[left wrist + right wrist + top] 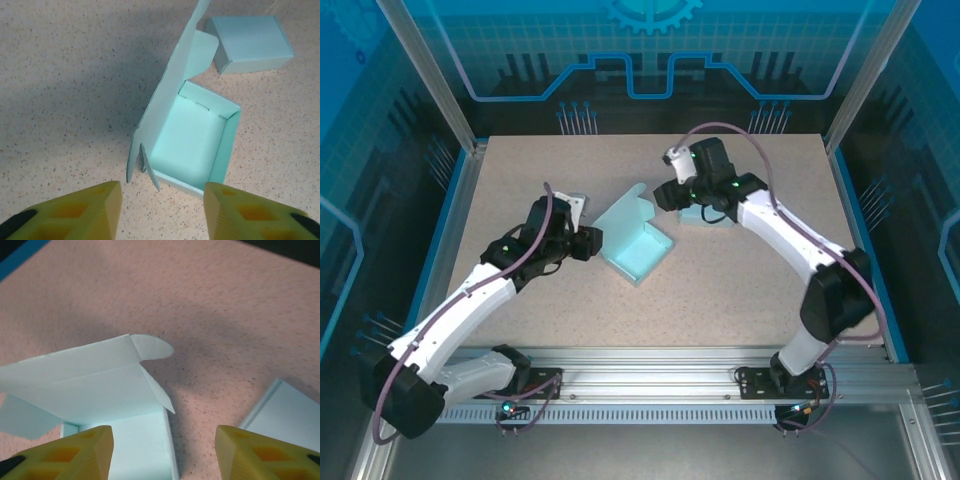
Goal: Fold the paper box
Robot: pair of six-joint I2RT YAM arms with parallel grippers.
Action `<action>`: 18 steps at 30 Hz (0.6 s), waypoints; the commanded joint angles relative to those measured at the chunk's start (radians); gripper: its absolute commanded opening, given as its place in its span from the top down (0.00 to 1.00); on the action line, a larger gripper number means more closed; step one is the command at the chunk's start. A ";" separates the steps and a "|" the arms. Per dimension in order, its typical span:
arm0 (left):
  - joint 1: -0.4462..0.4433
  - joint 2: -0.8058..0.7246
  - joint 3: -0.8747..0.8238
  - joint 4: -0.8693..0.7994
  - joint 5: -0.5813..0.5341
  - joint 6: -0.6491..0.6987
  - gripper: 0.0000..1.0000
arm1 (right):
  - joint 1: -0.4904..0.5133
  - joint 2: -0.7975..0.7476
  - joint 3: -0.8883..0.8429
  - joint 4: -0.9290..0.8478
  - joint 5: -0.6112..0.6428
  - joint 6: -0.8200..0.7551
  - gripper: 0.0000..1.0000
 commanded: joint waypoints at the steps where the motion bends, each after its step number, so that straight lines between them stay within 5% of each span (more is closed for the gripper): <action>1: 0.006 0.010 -0.040 0.014 0.008 -0.083 0.61 | -0.023 0.123 0.118 -0.131 -0.132 -0.095 0.44; 6: 0.003 -0.002 -0.129 0.148 0.042 -0.190 0.68 | -0.033 0.251 0.223 -0.158 -0.183 -0.137 0.48; 18: -0.049 0.065 -0.172 0.213 -0.075 -0.234 0.62 | -0.026 0.337 0.260 -0.158 -0.207 -0.168 0.50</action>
